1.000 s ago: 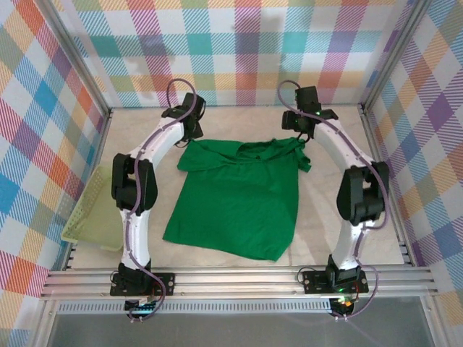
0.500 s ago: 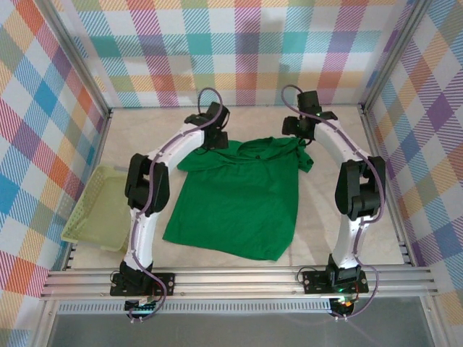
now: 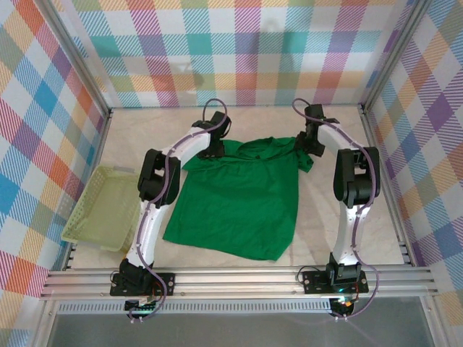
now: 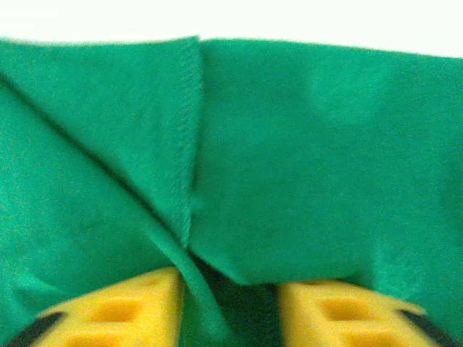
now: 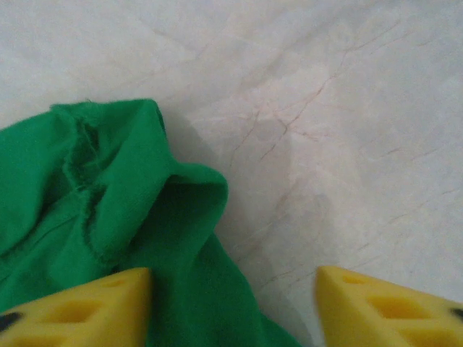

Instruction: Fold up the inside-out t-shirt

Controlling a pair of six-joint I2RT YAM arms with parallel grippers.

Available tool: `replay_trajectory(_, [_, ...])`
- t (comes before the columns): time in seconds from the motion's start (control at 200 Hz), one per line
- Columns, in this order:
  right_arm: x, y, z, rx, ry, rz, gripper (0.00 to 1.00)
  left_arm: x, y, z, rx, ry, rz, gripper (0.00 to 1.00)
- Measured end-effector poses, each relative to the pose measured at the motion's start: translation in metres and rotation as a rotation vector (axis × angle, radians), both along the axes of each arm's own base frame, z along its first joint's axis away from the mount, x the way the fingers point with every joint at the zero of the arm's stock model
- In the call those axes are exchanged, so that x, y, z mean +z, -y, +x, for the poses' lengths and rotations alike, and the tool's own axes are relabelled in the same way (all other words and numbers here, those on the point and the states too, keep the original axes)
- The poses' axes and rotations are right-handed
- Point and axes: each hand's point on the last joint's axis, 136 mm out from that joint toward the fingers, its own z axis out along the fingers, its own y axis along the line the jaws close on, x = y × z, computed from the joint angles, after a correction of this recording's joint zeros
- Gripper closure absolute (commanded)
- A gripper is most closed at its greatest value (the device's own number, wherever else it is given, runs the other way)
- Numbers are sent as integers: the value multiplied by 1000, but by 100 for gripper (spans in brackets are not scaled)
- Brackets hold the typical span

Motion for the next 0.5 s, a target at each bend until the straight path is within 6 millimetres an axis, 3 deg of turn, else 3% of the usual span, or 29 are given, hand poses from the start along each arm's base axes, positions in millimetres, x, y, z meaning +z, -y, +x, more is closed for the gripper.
replay_trajectory(0.12, [-5, -4, 1, 13, -10, 16, 86, 0, 0, 2, -6, 2, -9, 95])
replay_trajectory(0.195, [-1, -5, 3, 29, -2, 15, 97, 1, -1, 3, -4, 3, -9, 100])
replay_trajectory(0.355, [13, 1, 5, 32, 30, -21, 100, 16, -4, -1, -4, 37, -18, 100])
replay_trajectory(0.5, [61, 15, -9, 18, 110, -85, 100, 66, -18, -15, 26, 144, -43, 100])
